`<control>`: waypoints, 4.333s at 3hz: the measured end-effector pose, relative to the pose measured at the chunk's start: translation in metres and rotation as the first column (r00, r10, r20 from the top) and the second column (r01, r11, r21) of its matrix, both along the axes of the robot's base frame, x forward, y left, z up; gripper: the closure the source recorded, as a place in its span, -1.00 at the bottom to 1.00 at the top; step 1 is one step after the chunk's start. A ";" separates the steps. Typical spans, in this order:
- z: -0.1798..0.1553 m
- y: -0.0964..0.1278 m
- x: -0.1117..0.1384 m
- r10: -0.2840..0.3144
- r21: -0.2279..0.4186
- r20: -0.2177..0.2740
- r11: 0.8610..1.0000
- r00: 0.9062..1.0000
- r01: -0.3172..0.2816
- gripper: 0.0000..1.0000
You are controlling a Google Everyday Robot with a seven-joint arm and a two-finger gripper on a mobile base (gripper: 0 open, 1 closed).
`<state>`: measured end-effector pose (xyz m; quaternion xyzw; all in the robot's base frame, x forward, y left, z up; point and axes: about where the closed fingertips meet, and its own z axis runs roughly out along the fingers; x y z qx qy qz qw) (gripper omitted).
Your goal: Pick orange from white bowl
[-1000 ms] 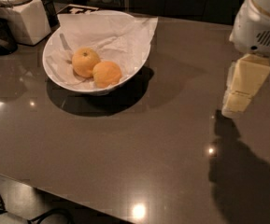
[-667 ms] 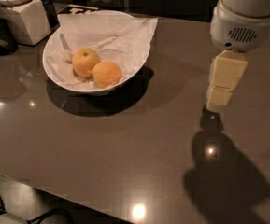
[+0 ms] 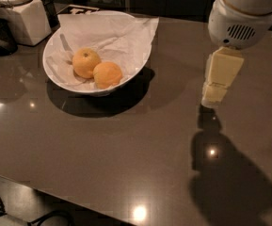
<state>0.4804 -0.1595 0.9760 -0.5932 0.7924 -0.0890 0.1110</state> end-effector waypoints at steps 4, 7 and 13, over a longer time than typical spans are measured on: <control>0.017 0.089 0.032 0.186 -0.024 0.071 0.982 0.980 -0.185 -1.00; 0.003 0.168 0.090 0.284 -0.019 0.029 0.959 0.958 -0.284 -1.00; -0.056 0.230 0.129 0.254 0.127 -0.113 0.963 0.961 -0.239 -0.64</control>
Offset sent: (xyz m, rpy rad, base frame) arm 0.0357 0.1158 0.0087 -0.1457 0.0102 0.2563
